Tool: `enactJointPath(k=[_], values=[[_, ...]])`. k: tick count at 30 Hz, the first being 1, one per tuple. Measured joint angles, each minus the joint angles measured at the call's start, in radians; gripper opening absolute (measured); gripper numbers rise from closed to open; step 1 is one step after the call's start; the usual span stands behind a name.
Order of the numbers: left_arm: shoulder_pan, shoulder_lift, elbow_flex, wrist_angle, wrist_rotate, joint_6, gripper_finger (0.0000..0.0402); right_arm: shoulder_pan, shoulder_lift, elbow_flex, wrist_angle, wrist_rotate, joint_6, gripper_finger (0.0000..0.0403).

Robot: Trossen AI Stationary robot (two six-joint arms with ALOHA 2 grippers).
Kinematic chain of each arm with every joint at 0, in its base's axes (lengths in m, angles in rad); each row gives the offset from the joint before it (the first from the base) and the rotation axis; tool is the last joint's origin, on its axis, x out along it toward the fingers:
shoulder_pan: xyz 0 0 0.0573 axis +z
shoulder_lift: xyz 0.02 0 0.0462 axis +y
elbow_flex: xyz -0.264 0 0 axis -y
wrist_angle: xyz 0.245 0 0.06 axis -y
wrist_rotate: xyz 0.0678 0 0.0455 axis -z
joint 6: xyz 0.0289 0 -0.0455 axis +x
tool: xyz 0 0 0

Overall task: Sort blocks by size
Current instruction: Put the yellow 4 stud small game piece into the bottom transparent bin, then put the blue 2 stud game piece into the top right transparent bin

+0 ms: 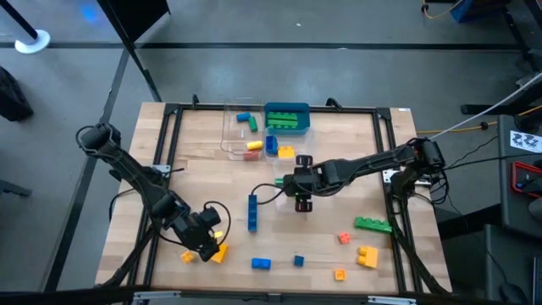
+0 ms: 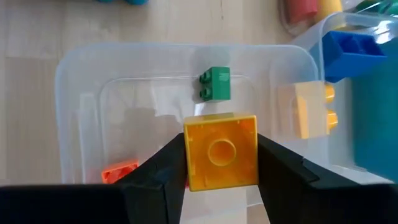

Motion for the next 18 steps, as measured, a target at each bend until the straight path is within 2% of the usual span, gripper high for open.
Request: enactJointPath(k=[4, 13, 18], values=[[-0.001, 0.002, 0.000, 0.000, 0.000, 0.000, 0.0198, -0.006, 0.000, 0.000, 0.000, -0.029, 0.003, 0.0175], [-0.001, 0.006, 0.000, 0.001, -0.002, 0.007, 0.0198, -0.004, 0.000, 0.000, 0.000, -0.029, 0.003, 0.0266], [-0.001, 0.052, 0.000, 0.004, -0.013, 0.033, 0.0198, -0.003, 0.000, 0.000, 0.000, -0.029, 0.002, 0.0291]])
